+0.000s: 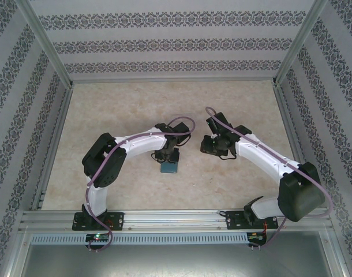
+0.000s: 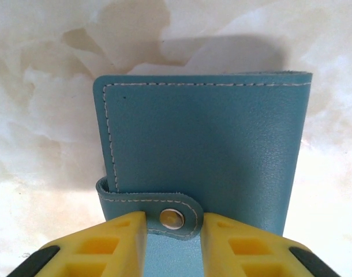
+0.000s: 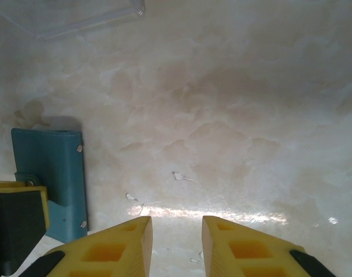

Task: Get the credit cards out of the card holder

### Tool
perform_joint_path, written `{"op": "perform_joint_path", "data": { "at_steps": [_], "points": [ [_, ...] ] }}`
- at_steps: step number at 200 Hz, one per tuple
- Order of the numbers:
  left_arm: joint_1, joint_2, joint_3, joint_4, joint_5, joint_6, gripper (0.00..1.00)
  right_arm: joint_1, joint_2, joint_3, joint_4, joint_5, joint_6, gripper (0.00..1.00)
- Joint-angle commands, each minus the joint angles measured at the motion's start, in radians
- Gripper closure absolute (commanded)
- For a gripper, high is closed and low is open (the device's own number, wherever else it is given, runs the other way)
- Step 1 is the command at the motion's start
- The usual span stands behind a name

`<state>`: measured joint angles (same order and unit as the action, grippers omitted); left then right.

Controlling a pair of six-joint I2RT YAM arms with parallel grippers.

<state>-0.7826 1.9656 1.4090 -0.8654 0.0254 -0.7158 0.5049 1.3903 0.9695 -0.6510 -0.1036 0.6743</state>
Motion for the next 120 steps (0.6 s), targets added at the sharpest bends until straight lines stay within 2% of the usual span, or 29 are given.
{"op": "perform_joint_path", "data": {
  "at_steps": [1,19,64,120],
  "points": [
    [0.014,-0.003,-0.027,0.026,0.020,0.026,0.75,0.028,0.021,-0.023,0.034,-0.033,0.026,0.71],
    [0.018,-0.023,-0.042,0.056,0.038,0.035,0.80,0.042,0.040,-0.045,0.090,-0.087,0.045,0.71],
    [0.030,-0.103,-0.109,0.177,0.133,0.049,0.84,0.058,0.105,-0.129,0.324,-0.276,0.107,0.68],
    [0.052,-0.180,-0.182,0.304,0.253,0.038,0.86,0.069,0.198,-0.149,0.454,-0.379,0.131,0.59]
  ]
}}
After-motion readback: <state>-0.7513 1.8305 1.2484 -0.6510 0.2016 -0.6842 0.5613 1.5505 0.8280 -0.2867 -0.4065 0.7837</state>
